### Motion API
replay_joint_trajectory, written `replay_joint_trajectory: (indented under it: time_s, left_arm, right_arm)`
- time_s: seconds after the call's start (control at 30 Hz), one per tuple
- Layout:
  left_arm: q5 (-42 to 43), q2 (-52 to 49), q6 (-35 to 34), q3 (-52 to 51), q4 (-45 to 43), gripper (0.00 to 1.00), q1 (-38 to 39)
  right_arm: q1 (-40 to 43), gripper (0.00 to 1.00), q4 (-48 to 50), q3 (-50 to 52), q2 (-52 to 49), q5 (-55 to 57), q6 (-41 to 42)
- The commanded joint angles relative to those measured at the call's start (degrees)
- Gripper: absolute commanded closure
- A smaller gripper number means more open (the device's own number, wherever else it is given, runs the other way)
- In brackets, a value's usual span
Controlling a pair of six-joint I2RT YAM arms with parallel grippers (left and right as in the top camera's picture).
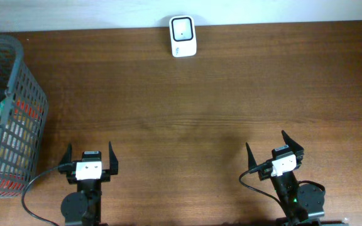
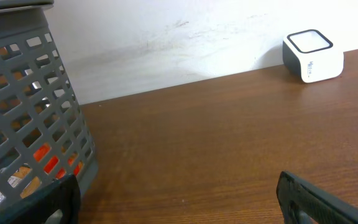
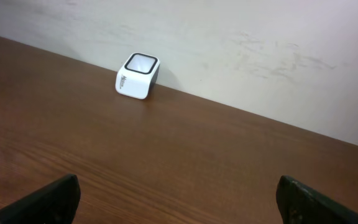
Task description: Scan the item barcode
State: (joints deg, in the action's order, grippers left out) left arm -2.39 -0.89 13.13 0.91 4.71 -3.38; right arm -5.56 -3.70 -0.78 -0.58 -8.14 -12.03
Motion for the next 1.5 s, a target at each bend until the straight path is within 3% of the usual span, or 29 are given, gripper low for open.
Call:
replay_joint_trajectory:
  time_s: [0.0, 1.33, 1.47]
  left_arm:
    - [-0.4, 0.6, 0.7, -0.4, -0.1, 0.01, 0.2]
    - [-0.4, 0.6, 0.7, -0.4, -0.1, 0.01, 0.2]
    - [-4.7, 0.6, 0.7, -0.4, -0.6, 0.01, 0.2]
  right_arm:
    - [0.4, 0.01, -0.2, 0.5, 0.4, 0.5, 0.3]
    - [0.4, 0.01, -0.2, 0.5, 0.4, 0.5, 0.3]
    - [0.4, 0.01, -0.2, 0.5, 0.4, 0.5, 0.3]
